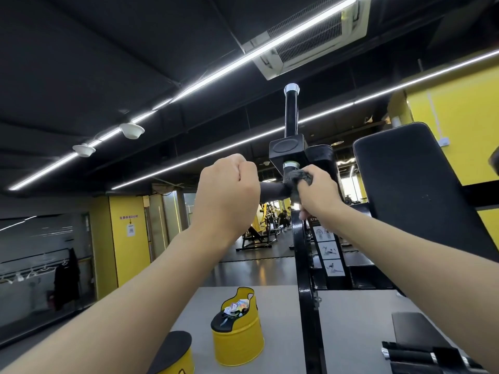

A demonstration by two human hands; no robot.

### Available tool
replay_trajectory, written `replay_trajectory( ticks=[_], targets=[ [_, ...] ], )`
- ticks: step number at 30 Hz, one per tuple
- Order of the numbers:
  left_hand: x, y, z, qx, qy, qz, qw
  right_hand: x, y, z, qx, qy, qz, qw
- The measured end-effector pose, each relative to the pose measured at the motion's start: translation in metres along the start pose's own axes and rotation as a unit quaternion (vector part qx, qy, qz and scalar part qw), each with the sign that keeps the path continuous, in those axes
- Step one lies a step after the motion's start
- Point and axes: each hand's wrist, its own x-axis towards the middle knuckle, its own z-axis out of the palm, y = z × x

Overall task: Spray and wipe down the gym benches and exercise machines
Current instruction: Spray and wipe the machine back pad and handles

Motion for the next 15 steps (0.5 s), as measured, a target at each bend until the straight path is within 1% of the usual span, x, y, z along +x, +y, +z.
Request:
replay_trajectory(
  ticks=[3,5,8,15],
  targets=[
    [0.003,0.001,-0.001,0.012,0.004,0.006,1.0,0.002,-0.001,0.008,-0.043,0.011,-0.018,0.999],
    [0.002,0.003,-0.002,0.024,0.008,0.02,0.999,-0.005,-0.005,0.008,-0.029,-0.012,-0.022,0.999],
    [0.003,0.004,-0.001,0.02,0.015,0.004,1.0,-0.016,-0.01,0.006,0.009,-0.047,-0.029,0.998],
    [0.002,0.004,0.001,0.014,0.025,-0.023,0.999,-0.047,-0.033,0.006,-0.009,-0.057,-0.102,0.993]
  ],
)
